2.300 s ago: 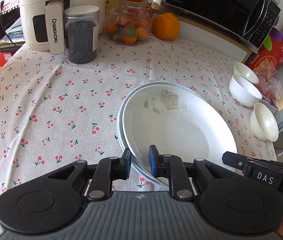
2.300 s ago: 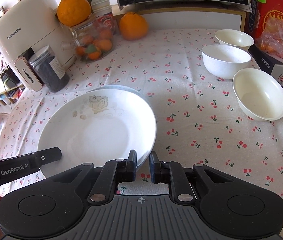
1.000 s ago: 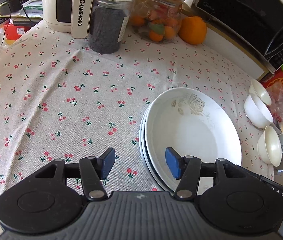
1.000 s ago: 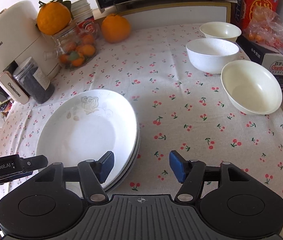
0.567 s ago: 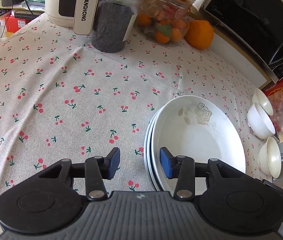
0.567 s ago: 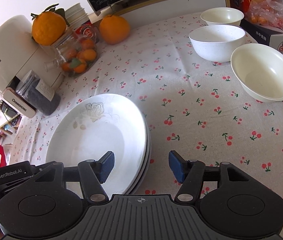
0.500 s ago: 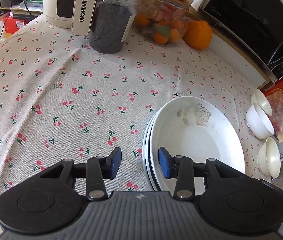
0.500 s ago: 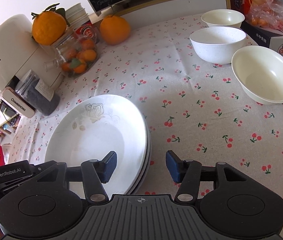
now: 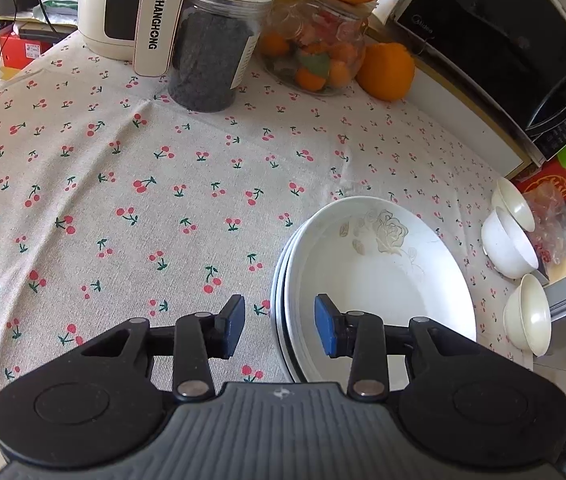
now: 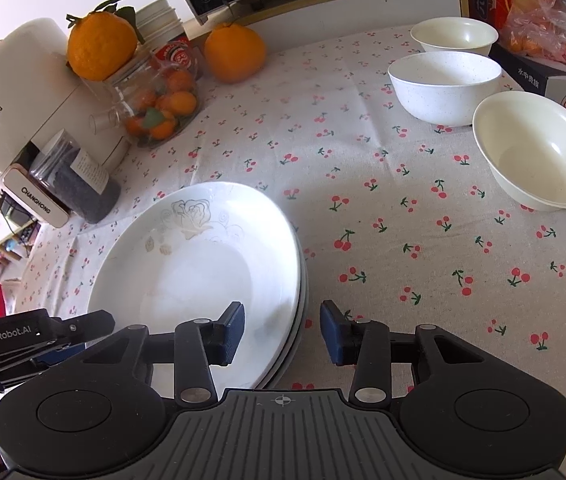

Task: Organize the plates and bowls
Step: 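Move both tools toward the white bowls by the cardboard box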

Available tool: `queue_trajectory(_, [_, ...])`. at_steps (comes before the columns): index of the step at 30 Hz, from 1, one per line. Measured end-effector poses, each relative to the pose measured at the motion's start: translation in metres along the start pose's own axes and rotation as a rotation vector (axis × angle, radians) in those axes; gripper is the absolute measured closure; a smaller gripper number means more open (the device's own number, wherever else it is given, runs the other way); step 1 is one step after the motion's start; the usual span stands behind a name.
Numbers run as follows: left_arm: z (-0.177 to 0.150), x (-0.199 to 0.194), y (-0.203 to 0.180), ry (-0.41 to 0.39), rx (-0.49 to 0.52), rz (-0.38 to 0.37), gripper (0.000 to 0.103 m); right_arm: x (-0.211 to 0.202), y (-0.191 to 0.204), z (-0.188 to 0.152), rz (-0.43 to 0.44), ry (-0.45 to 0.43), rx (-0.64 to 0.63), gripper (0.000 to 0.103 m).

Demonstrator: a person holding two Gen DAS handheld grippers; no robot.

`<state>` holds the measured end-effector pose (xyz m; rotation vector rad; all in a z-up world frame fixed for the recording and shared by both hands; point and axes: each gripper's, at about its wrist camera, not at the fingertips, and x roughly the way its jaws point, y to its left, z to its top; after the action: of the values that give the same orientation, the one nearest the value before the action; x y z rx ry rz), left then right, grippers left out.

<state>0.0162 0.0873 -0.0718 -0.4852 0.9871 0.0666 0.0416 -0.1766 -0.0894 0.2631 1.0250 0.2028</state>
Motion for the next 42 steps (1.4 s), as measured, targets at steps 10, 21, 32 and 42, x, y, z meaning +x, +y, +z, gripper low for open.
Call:
queue_trajectory(10, [0.009,-0.018,-0.012,-0.067,0.035,0.01,0.064,-0.031,-0.003,0.009,-0.033,-0.09,-0.032,0.06])
queue_trajectory(21, [0.03,-0.022,-0.055,-0.105,0.117,-0.012,0.021,-0.083,-0.056,0.049,-0.136,-0.223,-0.06,0.039])
queue_trajectory(32, [0.051,0.021,-0.136,-0.152,0.252,0.008,0.0,-0.073,-0.143,0.097,-0.148,-0.237,0.123,0.017])
queue_trajectory(42, [0.055,0.072,-0.208,-0.124,0.42,0.017,0.0,-0.043,-0.158,0.133,-0.205,-0.271,0.14,0.003])
